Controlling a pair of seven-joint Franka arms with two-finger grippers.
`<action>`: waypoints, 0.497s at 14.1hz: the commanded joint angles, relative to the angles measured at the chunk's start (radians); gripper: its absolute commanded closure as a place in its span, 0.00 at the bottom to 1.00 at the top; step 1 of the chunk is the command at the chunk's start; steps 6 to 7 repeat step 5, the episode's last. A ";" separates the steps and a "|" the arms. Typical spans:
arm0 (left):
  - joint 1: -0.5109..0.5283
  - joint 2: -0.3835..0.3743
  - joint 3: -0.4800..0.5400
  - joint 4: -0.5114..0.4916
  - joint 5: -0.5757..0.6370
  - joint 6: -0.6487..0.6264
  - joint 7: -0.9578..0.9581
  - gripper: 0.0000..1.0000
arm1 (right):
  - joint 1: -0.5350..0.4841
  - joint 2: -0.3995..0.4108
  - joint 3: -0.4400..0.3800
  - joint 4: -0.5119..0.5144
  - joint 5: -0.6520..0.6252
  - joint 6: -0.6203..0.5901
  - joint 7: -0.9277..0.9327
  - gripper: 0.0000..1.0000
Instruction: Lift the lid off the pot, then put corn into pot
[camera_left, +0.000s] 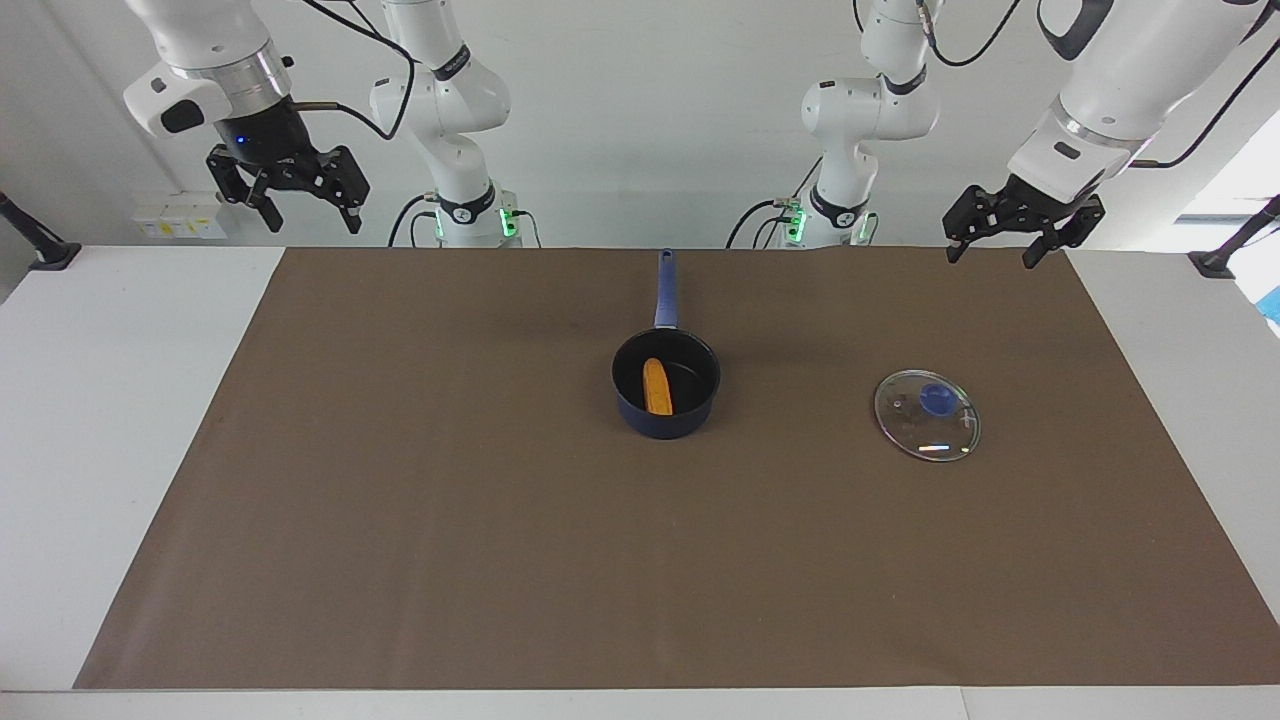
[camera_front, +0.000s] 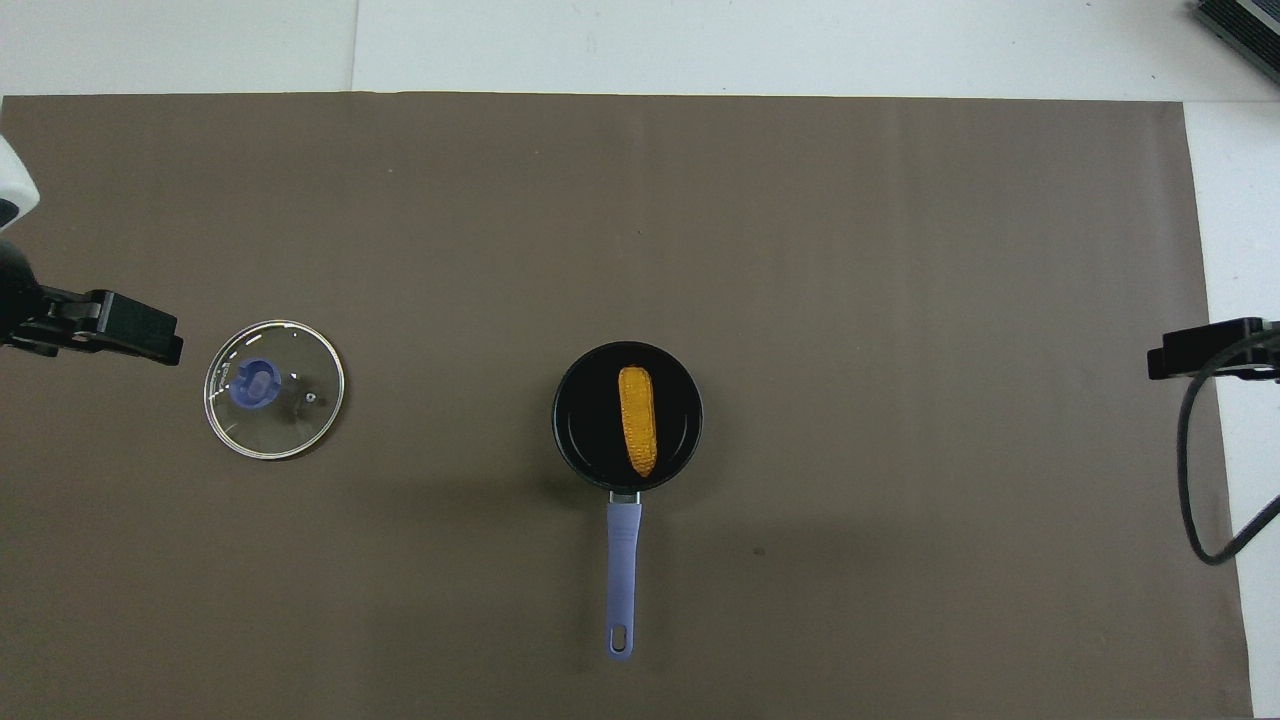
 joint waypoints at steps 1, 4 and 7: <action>0.000 0.005 -0.001 0.021 0.011 -0.001 0.006 0.00 | -0.002 -0.021 0.004 -0.028 -0.017 0.022 -0.031 0.00; -0.004 0.004 0.001 0.019 0.014 -0.002 0.006 0.00 | -0.002 -0.021 0.004 -0.028 -0.020 0.022 -0.031 0.00; -0.004 0.002 -0.001 0.018 0.012 -0.002 0.006 0.00 | -0.002 -0.021 0.002 -0.029 -0.020 0.020 -0.031 0.00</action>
